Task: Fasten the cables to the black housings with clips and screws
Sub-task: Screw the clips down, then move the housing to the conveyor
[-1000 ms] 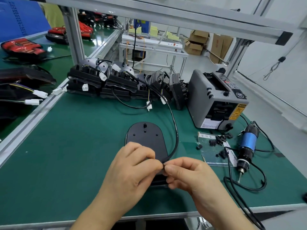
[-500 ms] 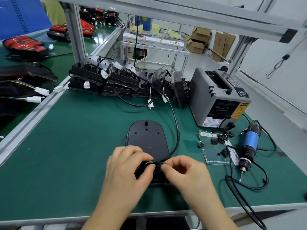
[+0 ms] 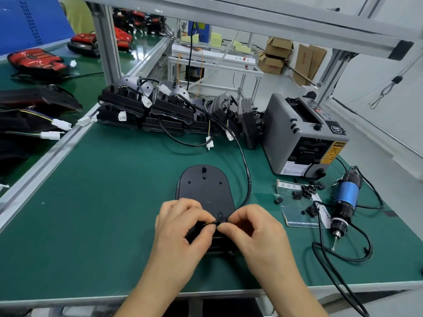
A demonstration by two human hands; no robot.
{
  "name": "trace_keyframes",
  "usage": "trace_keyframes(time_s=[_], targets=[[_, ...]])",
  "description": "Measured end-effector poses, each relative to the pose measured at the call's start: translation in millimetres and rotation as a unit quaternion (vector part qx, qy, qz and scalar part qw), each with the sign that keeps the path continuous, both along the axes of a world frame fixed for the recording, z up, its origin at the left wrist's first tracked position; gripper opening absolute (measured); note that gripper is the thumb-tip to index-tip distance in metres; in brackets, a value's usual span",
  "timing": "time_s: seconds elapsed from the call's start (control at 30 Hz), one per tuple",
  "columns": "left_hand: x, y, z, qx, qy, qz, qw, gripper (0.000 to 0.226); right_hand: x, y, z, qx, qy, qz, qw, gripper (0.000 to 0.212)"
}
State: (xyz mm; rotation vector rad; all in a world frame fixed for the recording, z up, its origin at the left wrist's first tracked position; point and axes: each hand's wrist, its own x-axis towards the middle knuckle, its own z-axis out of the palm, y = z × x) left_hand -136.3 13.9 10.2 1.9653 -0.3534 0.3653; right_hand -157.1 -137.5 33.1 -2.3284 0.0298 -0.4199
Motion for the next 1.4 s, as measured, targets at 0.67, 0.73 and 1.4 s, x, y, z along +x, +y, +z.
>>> trace_keyframes(time_s=[0.67,0.73,1.4], targets=[[6,0,4,0.027,0.002,-0.021,0.999,0.023,20,-13,28,-0.016,0.159,0.122,0.980,0.028],[3,-2,-2,0.011,0.012,-0.009,1.000,0.026,21,-13,29,0.001,0.179,0.123,0.976,0.029],[1,-6,-10,-0.047,-0.008,-0.005,0.999,0.026,44,-132,25,-0.371,0.189,-0.161,0.895,0.013]])
